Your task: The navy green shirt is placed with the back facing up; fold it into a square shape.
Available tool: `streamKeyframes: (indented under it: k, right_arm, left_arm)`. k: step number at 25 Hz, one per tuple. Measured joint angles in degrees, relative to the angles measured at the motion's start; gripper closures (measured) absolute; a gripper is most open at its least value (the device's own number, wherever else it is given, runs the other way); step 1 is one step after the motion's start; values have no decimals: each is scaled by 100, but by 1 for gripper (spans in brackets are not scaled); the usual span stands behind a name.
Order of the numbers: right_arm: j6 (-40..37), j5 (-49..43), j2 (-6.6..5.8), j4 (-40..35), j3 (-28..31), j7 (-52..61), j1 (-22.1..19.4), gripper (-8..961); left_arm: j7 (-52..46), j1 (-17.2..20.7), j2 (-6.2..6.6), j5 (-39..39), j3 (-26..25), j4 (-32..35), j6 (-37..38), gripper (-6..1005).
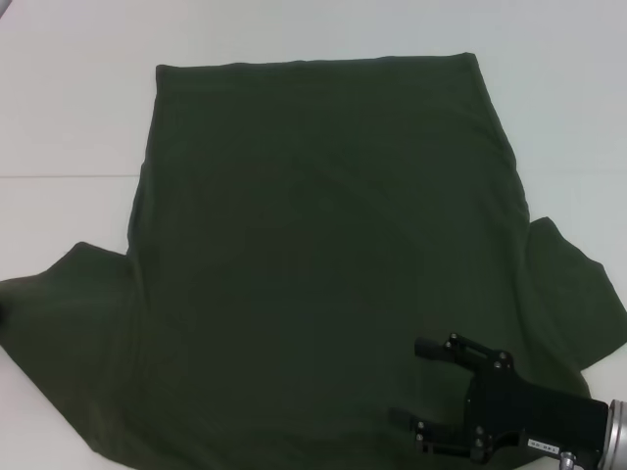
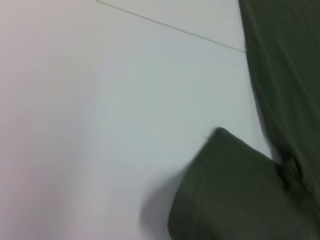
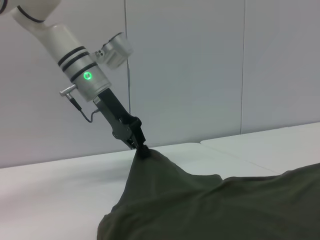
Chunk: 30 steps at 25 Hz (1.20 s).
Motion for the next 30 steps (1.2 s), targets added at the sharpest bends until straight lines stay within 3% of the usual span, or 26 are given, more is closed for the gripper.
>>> streamKeyframes:
  k: [8, 18, 23, 30]
  right_arm:
    - [-4, 0, 9, 0, 9, -3, 32, 38]
    - [25, 0, 9, 0, 9, -4, 74, 38]
    - [34, -1, 9, 6, 9, -4, 97, 38]
    - [40, -1, 13, 23, 9, -3, 114, 38]
  left_arm:
    - [29, 53, -1, -82, -91, 120, 114, 984]
    - [140, -246, -150, -568, 42, 76, 635, 984]
    - [164, -438, -386, -662, 367, 67, 809, 984]
    - [221, -567, -829, -769, 721, 53, 687, 983]
